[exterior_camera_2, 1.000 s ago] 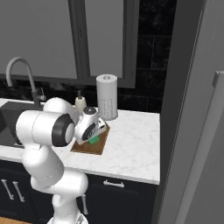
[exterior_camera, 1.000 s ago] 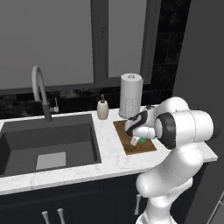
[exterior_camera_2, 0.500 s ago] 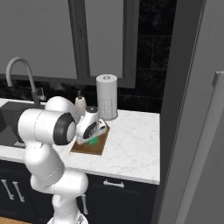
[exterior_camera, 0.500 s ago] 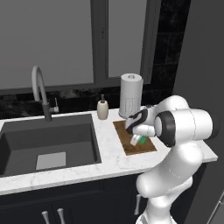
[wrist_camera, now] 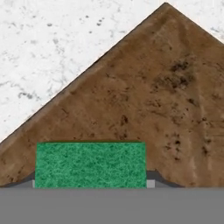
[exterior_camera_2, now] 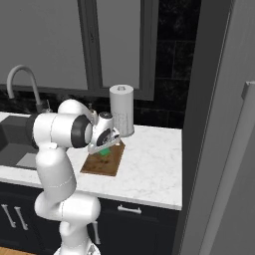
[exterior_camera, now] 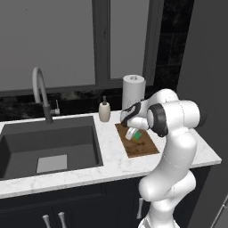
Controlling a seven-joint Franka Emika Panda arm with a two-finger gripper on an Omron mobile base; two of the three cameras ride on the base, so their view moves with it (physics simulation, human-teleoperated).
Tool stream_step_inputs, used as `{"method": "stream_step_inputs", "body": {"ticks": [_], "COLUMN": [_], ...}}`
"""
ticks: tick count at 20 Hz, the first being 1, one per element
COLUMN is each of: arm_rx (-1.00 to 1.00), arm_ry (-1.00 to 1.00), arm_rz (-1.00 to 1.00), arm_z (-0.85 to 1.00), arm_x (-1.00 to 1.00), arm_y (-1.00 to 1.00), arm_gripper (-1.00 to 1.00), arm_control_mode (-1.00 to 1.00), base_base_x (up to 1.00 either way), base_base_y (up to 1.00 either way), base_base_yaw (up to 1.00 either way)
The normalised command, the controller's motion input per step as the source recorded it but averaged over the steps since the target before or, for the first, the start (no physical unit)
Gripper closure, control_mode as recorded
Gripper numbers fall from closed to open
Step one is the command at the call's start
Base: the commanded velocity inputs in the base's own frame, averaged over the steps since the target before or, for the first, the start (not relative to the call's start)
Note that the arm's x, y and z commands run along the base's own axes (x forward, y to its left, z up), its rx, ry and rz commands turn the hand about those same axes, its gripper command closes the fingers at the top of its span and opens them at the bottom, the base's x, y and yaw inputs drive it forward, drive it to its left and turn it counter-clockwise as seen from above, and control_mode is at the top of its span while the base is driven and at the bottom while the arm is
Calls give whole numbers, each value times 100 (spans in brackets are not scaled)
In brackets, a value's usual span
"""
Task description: Pick up the sponge from the counter and clean the cutting board by briefly scrubbing or pressing down on the cutting board. Once finished, release the sponge.
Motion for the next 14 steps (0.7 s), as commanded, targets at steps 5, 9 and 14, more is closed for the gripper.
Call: {"method": "stream_step_inputs", "body": {"ticks": [5, 9, 14], "arm_rx": [2, 0, 1], "arm_ry": [0, -5, -9], "arm_rz": [0, 0, 0], "arm_z": [-2, -8, -20], "arm_x": [33, 6, 0], "arm_y": [34, 3, 0], "arm_gripper": [100, 100, 100], "arm_control_mode": [-100, -100, -100], "base_base_x": [0, 0, 0], "base_base_y": [0, 0, 0], "base_base_yaw": [0, 0, 0]}}
